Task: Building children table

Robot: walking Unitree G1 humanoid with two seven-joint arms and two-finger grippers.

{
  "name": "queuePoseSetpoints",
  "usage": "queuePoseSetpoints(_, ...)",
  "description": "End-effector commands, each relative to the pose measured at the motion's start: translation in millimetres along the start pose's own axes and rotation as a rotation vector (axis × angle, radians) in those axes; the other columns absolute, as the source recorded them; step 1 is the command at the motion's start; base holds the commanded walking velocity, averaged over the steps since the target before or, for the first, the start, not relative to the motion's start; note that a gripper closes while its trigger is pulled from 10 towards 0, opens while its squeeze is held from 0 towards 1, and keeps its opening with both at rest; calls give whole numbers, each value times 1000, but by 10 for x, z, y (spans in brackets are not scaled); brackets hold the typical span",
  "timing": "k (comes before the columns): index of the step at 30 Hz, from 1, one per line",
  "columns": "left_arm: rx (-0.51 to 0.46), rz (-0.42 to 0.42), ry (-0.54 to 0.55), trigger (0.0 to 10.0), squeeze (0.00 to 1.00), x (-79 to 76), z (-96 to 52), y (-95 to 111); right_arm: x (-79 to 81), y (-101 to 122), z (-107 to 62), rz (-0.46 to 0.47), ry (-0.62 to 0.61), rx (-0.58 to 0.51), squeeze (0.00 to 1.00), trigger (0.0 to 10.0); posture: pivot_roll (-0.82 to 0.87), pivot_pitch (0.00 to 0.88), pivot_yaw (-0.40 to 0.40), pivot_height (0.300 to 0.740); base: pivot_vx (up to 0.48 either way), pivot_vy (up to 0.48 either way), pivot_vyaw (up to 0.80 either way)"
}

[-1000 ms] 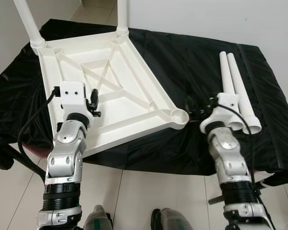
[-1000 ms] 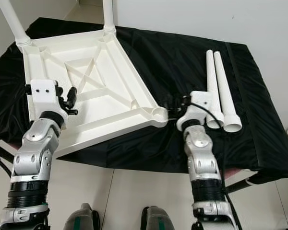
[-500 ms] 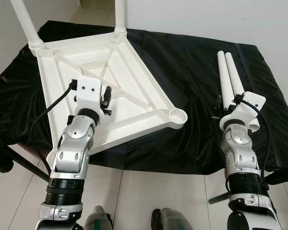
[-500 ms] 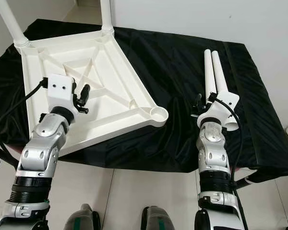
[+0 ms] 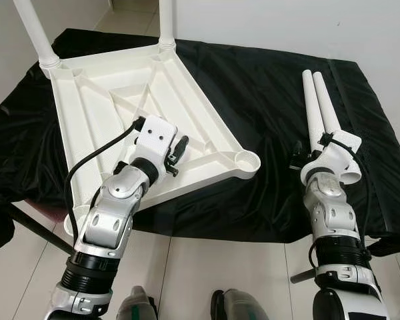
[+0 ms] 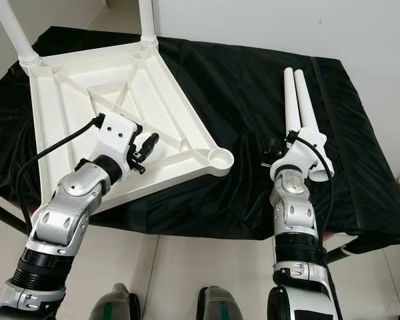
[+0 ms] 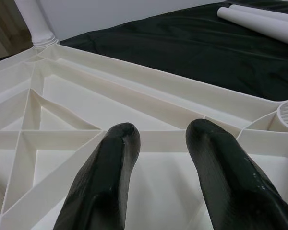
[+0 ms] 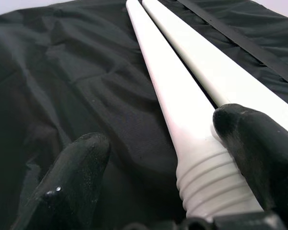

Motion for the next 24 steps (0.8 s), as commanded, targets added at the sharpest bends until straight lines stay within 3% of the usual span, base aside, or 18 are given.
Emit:
queuePoseSetpoints(1, 8, -6, -5, 10000, 0, -21, -19, -14, -24, -154, -15, -5, -13, 70, 0, 10000, -61, 65, -8, 740, 0, 0, 0)
queuePoseSetpoints(12, 22, 3, -6, 10000, 0, 1, -51, -19, -15, -139, -22, 19, -18, 76, 0, 10000, -56, 64, -8, 740, 0, 0, 0)
queuePoseSetpoints(24, 17, 7, -12, 10000, 0, -9, -58, 19, 121, -273, -91, 138, 20, 193, 0, 10000, -56, 60, -4, 740, 0, 0, 0)
Point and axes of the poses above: a point about 5 cm out from each wrist's last joint towards the gripper, its own z axis pointing out of the wrist towards the gripper, its own y axis along the axis of the wrist's last joint, x = y × z, the point moved 2 cm from there along z, pointing out of the wrist towards the gripper, and after that the axes turned 15 degrees about -z, right-handed, at the moved point
